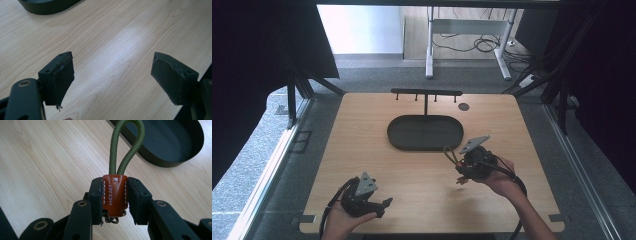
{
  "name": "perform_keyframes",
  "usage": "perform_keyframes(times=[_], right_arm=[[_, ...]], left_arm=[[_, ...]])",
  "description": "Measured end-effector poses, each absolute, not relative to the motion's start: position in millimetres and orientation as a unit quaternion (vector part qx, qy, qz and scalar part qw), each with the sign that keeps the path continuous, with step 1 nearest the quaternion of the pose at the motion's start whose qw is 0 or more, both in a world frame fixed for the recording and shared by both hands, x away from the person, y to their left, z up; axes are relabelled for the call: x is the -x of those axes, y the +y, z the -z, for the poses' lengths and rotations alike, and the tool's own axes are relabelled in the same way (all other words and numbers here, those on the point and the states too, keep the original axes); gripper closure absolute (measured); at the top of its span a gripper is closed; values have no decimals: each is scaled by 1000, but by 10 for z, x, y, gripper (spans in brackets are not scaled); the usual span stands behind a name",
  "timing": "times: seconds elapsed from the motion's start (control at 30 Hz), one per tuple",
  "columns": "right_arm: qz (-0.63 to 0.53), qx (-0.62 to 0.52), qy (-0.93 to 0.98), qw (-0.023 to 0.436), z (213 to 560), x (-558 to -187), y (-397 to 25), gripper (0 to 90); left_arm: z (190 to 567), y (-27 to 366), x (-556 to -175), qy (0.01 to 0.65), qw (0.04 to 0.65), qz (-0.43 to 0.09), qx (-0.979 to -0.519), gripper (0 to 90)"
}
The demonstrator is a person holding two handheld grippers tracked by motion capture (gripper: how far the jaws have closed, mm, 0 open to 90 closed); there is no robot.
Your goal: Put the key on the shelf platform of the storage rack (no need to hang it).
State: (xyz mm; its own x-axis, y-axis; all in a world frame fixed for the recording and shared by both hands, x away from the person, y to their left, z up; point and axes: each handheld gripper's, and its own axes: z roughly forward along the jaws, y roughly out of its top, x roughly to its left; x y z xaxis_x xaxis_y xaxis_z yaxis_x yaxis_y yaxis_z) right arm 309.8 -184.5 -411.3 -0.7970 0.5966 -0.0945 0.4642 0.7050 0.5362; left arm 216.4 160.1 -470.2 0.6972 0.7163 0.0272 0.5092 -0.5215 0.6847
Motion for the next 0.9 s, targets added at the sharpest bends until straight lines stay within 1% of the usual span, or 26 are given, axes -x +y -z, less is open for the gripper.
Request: perform_keyframes(times=[0.9], right_arm=[[-258,-267,919,134,4100,-3114,-1639,674]], left_arm=[[4771,1510,-2172,342,317,-143,-873,190]])
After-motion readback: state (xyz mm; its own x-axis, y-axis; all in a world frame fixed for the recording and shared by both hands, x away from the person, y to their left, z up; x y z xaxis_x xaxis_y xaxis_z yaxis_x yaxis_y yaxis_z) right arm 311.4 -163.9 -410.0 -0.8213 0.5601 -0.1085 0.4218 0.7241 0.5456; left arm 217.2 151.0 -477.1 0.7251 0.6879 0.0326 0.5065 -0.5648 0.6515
